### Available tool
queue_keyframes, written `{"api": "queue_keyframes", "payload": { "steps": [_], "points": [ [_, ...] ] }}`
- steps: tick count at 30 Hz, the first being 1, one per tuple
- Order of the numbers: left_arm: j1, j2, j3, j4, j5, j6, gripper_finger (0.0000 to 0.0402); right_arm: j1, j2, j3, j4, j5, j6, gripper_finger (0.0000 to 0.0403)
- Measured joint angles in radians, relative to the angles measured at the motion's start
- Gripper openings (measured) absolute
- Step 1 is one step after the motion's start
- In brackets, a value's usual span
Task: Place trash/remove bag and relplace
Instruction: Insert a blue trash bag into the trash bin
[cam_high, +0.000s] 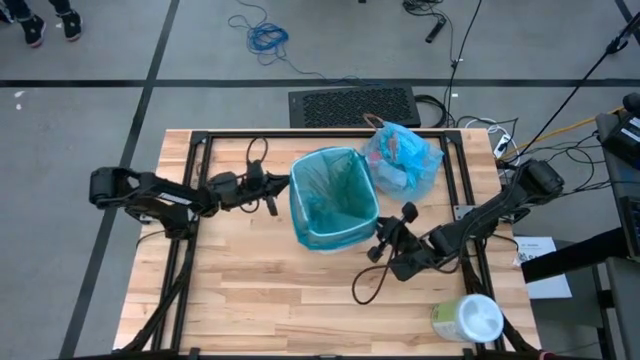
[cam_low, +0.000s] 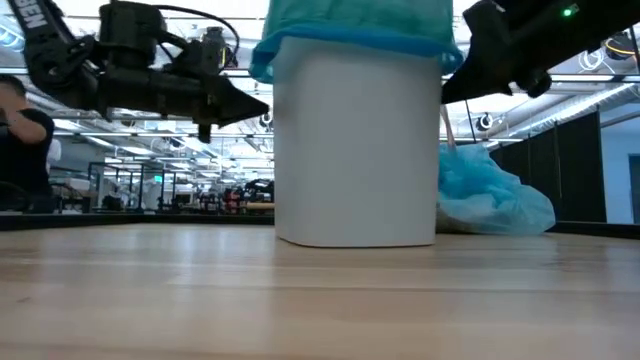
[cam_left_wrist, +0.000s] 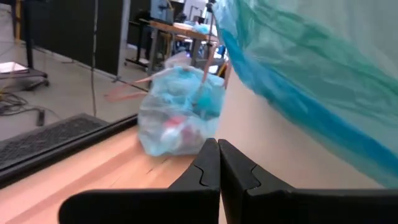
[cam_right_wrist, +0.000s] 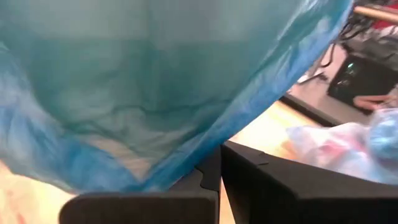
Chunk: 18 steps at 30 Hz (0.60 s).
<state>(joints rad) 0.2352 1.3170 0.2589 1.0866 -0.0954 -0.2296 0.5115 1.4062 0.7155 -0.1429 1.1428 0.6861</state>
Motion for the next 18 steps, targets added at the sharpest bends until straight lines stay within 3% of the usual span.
{"api": "queue_keyframes", "payload": {
  "steps": [6,8,15,18],
  "points": [
    [0.0,-0.125,-0.085,-0.003,-0.037,0.0,0.0,-0.015,0.111,0.0,0.179,-0.123,-0.088,0.0],
    [0.0,-0.16,-0.097,-0.007,-0.038,0.0,0.0,-0.005,0.119,0.0,0.172,-0.119,-0.101,0.0],
    [0.0,-0.244,-0.107,-0.004,-0.015,-0.038,0.0,0.074,-0.024,0.0,0.014,0.12,-0.074,0.0],
    [0.001,-0.26,-0.107,-0.003,-0.014,-0.051,0.0,0.063,-0.111,0.0,0.016,0.197,-0.14,0.0]
  ]
}}
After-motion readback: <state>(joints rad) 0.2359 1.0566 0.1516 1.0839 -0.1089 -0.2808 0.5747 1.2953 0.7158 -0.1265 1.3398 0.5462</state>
